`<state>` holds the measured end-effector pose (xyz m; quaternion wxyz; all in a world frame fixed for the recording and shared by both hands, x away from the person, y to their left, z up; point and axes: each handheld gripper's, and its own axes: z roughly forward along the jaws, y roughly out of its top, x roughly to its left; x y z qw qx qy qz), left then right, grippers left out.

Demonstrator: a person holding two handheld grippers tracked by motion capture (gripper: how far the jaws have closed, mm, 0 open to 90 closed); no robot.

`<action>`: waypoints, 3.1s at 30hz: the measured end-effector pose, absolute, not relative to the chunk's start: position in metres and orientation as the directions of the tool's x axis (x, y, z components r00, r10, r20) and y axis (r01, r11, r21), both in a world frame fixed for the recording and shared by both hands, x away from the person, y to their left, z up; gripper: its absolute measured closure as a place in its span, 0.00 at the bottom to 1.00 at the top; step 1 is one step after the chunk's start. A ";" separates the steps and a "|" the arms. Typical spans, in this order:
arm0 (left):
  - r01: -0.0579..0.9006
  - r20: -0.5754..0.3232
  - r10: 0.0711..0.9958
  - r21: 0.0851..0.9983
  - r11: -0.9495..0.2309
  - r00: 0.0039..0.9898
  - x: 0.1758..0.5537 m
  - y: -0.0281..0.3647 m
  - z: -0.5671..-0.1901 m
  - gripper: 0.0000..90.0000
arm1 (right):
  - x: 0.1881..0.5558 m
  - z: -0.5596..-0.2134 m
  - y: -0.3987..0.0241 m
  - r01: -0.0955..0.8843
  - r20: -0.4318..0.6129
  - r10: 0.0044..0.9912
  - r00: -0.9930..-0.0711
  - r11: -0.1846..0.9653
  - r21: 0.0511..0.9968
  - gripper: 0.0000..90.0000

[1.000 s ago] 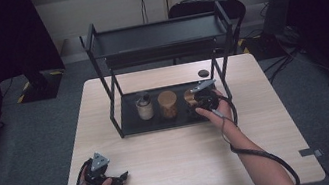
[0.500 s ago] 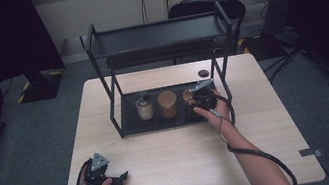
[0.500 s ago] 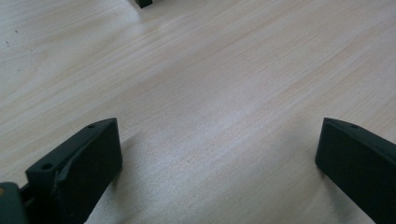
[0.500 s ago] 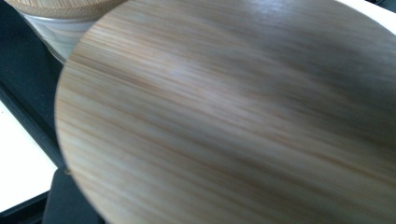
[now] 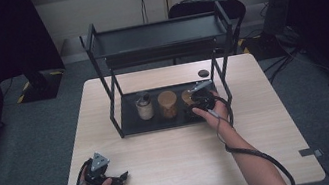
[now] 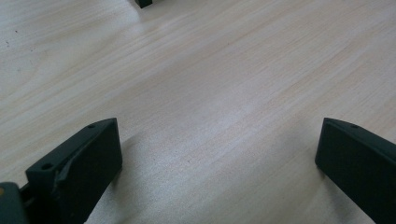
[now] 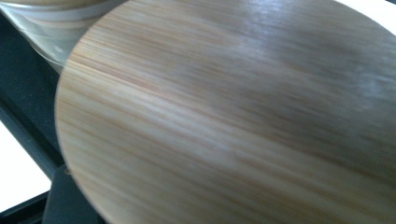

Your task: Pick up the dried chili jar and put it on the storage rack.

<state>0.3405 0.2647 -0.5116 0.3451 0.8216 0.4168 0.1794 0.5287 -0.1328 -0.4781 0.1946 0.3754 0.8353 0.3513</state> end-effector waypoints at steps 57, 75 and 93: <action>0.561 0.007 0.809 0.716 -0.415 0.588 0.340 0.265 -0.512 0.00 | 0.524 -0.472 -0.138 0.517 -0.042 0.791 -0.611 0.438 0.735 0.03; 0.561 0.008 0.808 0.716 -0.415 0.589 0.341 0.265 -0.512 0.00 | 0.505 -0.462 -0.144 0.493 -0.034 0.780 -0.624 0.428 0.757 0.03; 0.561 0.007 0.809 0.716 -0.415 0.588 0.340 0.265 -0.512 0.00 | 0.485 -0.463 -0.160 0.497 -0.021 0.774 -0.633 0.427 0.755 0.03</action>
